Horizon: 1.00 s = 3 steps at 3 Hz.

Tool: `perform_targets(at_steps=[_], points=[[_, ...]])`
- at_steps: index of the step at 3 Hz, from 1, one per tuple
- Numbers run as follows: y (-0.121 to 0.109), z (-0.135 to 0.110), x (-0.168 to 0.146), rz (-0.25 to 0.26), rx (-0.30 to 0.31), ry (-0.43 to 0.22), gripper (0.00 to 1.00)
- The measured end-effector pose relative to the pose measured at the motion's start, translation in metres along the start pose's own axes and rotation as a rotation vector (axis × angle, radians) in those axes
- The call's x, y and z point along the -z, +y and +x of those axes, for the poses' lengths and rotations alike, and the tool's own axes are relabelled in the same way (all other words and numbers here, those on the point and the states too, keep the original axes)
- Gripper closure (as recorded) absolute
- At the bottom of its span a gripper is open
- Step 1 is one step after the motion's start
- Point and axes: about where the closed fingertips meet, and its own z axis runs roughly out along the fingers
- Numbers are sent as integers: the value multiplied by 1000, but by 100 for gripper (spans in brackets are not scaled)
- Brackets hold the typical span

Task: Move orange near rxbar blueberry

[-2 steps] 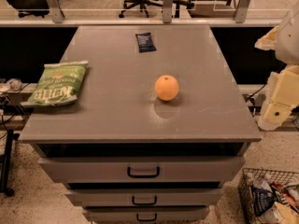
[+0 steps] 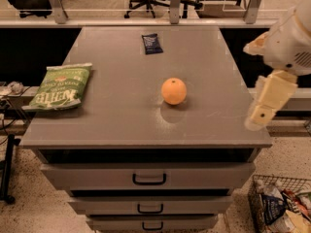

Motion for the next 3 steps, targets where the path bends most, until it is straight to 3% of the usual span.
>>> perform_targets(at_steps=[2, 3], points=[[-30, -68, -64, 7, 6, -272, 0], [-41, -98, -87, 17, 7, -367, 0]])
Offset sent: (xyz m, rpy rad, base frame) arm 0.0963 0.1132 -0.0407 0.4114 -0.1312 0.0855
